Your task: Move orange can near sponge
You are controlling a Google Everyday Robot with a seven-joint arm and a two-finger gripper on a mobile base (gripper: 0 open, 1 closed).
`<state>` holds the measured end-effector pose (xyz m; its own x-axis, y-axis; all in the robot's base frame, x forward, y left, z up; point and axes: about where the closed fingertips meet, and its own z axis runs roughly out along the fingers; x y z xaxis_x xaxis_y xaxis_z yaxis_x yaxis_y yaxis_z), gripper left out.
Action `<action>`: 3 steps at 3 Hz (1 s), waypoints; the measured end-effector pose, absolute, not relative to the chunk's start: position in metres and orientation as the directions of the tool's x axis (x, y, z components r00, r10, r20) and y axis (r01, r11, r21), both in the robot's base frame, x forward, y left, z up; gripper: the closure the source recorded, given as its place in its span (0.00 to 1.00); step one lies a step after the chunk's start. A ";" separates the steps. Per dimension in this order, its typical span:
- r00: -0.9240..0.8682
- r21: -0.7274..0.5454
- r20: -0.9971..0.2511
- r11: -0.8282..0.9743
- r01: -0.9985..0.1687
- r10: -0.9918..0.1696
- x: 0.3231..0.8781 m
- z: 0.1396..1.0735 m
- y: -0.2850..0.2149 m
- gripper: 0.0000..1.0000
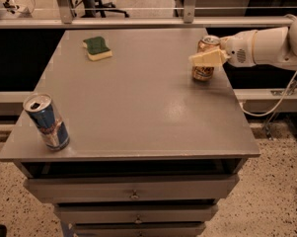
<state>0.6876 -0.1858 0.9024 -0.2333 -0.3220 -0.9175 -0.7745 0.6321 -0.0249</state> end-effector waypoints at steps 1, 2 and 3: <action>-0.166 -0.063 -0.934 0.605 -0.794 -0.315 0.676 0.945 -0.186 0.88; -0.167 -0.061 -0.934 0.603 -0.796 -0.316 0.677 0.944 -0.184 1.00; -0.167 -0.061 -0.934 0.603 -0.796 -0.316 0.677 0.944 -0.184 1.00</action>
Offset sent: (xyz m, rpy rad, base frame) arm -0.0087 0.0000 0.0329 0.0122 -0.0462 0.0271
